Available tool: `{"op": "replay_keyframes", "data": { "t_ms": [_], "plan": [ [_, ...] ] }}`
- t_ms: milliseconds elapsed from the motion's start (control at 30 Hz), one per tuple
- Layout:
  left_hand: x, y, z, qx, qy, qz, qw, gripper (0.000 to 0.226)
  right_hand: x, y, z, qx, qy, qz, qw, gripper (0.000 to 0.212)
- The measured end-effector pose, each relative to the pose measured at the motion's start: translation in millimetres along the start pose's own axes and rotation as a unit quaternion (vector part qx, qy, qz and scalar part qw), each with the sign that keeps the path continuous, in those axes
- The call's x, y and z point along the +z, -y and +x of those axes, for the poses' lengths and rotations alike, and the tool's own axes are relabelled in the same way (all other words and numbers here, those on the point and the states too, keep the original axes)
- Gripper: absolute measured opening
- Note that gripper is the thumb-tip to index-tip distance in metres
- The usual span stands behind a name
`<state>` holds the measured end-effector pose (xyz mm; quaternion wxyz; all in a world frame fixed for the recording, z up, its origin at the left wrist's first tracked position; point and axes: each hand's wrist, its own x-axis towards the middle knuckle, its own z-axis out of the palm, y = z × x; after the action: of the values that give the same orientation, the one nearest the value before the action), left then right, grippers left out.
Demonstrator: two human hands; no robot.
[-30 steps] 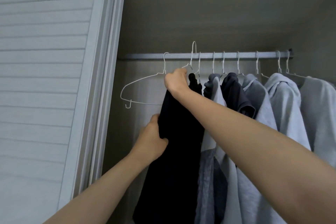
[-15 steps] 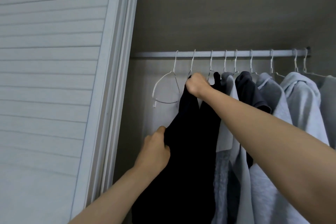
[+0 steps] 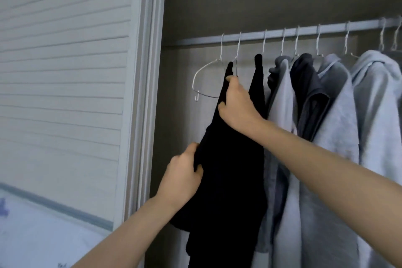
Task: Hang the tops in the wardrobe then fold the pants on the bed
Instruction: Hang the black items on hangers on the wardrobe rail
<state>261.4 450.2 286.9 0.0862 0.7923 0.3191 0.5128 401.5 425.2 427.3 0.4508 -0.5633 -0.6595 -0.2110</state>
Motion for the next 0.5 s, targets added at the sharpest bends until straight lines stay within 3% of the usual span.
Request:
{"op": "replay_keyframes", "data": {
  "t_ms": [133,267,500],
  "plan": [
    [-8.2,-8.2,-35.0,-0.027,-0.006,0.074,0.997,0.027,-0.4,1.9,-56.1,-0.027,0.028,0.038,0.999,0.065],
    [-20.0,-28.3,-79.8,-0.083,-0.027,0.148,0.985,0.033,-4.7,1.5,-109.4,-0.043,0.045,0.062,0.996,0.059],
    [-34.6,-100.1,-197.8,-0.252,-0.097,0.195,0.943,0.026,-29.9,10.6,-214.0,-0.093,0.153,0.265,0.947,0.039]
  ]
}}
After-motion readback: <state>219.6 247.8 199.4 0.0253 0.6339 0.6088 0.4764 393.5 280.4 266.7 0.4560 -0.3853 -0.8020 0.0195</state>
